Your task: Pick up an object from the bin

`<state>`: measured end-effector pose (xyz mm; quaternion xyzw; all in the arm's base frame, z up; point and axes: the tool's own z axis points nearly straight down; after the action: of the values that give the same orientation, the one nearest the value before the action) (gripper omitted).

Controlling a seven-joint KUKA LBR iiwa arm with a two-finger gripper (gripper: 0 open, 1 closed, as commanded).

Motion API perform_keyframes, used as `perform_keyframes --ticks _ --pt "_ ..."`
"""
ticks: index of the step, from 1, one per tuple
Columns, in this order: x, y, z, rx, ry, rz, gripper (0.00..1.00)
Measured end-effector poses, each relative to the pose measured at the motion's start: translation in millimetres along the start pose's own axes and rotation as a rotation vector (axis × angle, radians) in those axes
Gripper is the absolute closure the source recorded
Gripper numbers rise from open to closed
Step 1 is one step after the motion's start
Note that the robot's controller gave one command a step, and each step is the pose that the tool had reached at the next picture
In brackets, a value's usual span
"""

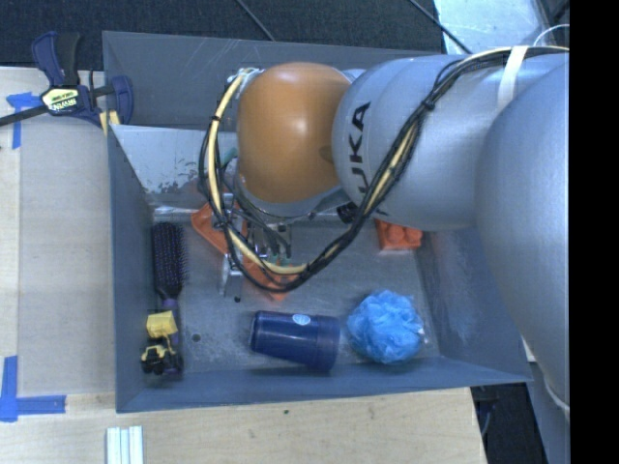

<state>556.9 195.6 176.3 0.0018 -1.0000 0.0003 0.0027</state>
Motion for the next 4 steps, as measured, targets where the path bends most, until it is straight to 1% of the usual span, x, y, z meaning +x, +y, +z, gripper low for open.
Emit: perform_keyframes --ticks 1,2,3,4 --pt "-2.2 -1 -5 -0.002 -0.008 0.004 0.00" --pt "-56.9 -46 94 -0.004 -0.011 0.251 0.00" --pt "-45.7 -90 33 -0.004 -0.013 0.112 0.00" --pt "-57.4 -85 77 -0.003 -0.004 0.468 0.00"
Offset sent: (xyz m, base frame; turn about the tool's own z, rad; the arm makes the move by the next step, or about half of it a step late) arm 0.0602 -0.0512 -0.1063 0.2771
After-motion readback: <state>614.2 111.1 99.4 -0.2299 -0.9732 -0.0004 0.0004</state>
